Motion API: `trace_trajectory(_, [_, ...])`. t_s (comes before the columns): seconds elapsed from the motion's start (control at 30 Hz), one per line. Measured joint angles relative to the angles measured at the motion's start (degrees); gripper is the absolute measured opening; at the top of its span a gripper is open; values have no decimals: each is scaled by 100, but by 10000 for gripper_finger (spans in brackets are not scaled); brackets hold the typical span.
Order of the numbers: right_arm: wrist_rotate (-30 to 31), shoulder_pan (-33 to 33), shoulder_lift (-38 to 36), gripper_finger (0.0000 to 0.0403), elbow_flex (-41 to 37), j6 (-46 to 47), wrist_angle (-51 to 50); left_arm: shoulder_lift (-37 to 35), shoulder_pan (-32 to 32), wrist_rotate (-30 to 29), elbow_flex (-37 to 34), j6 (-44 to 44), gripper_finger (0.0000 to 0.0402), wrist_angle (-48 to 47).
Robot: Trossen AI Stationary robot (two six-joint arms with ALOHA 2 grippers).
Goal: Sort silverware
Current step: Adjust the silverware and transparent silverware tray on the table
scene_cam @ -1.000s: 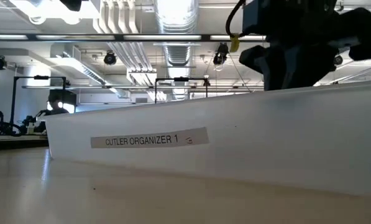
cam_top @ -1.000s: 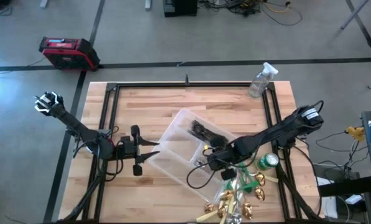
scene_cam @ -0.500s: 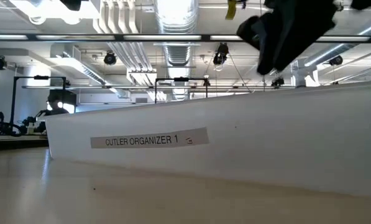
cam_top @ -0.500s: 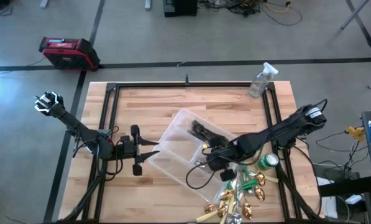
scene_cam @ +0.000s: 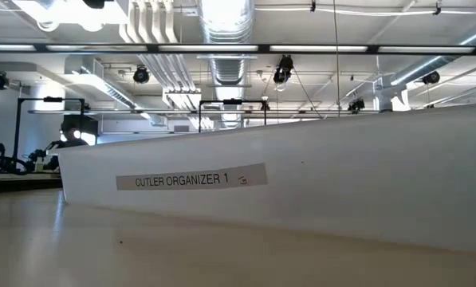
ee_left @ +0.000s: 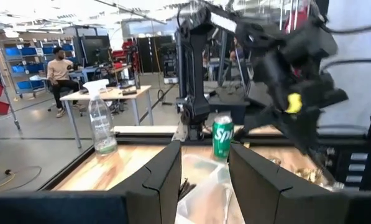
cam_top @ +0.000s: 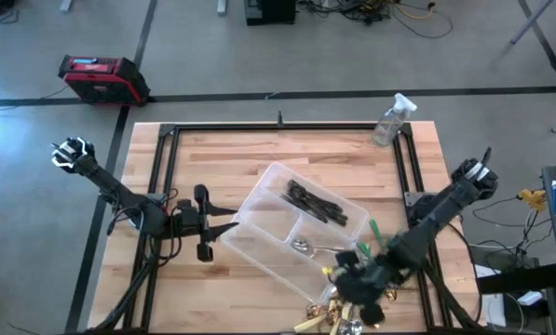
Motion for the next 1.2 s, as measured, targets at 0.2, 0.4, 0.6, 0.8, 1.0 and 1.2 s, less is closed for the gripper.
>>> trace_trajectory(0.2, [28,865,225,4,0,858,373,25,0,3,0,-474,119,2])
trace_trajectory(0.4, [122,1688,635,2,0,1034,937,44,0,-55,0,-952,119,23])
trace_trajectory(0.6, [985,2159,1273,1,0,1102,1808,61,1,-406,0,-1429,119,35])
trace_trajectory(0.8, [1728,2519,1805,0,0,1116,2359,191,-9,-404,0,-1951,119,33])
trace_trajectory(1.0, [2205,2561,2309,0,0,745,2633,361,-9,-404,0,-2131,119,32])
trace_trajectory(1.2, [2524,2433,2743,0,0,151,3206,423,-9,-419,0,-2312,119,39])
